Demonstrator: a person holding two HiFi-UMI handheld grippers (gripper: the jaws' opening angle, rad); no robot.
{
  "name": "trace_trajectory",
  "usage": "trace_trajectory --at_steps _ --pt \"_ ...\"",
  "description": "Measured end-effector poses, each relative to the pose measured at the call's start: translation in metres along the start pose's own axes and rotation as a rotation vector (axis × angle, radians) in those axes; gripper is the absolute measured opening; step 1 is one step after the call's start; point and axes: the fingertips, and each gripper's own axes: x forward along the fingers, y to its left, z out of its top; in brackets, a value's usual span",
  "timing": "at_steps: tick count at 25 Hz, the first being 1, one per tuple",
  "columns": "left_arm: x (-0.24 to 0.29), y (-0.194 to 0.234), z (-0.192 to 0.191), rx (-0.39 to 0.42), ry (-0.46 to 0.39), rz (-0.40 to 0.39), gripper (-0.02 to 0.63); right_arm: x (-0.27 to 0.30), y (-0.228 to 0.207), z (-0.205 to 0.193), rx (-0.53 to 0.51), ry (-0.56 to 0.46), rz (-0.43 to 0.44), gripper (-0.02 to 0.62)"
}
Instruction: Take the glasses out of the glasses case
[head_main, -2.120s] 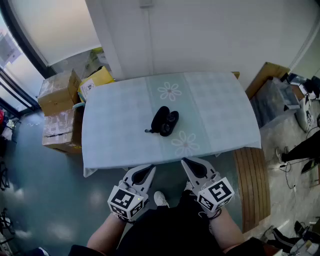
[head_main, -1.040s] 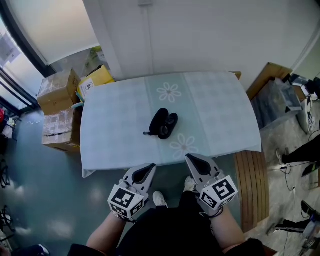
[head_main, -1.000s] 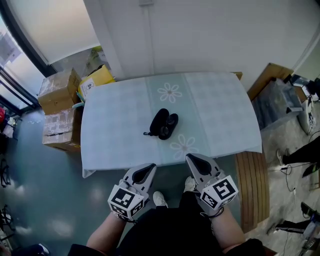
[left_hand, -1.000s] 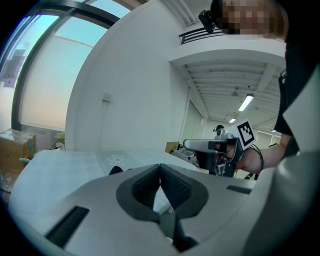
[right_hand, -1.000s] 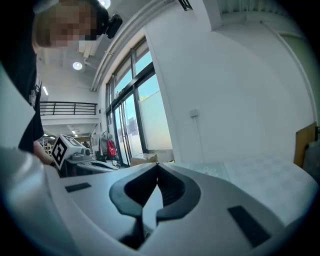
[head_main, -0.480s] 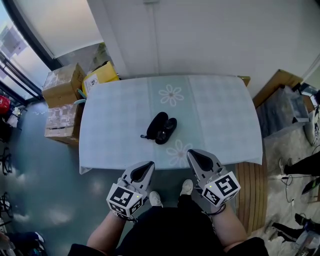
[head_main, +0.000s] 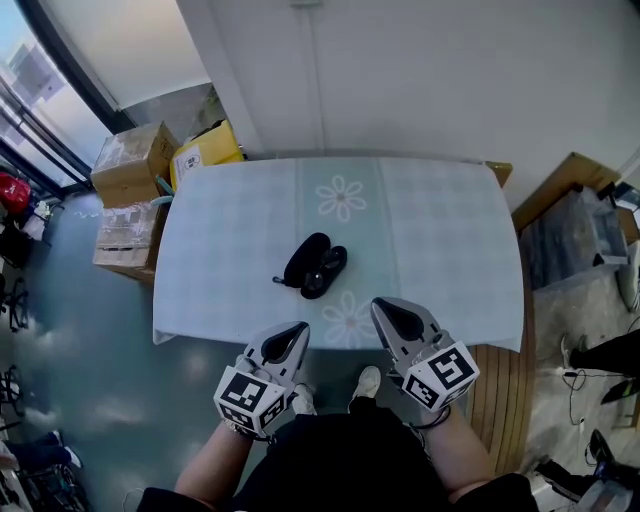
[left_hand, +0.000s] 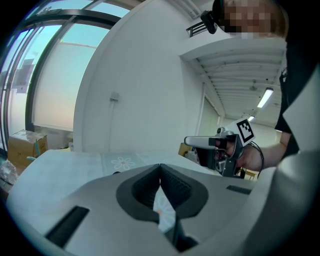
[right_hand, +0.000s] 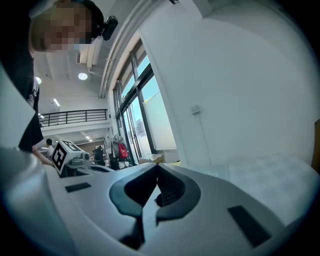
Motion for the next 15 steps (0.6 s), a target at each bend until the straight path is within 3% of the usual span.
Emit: trace_trajectory --at_steps 15 --pt "0.042 -0.014 0.016 -0.02 -0.026 0.128 0.028 0.003 -0.048 0.012 0.017 0.014 0.13 0.023"
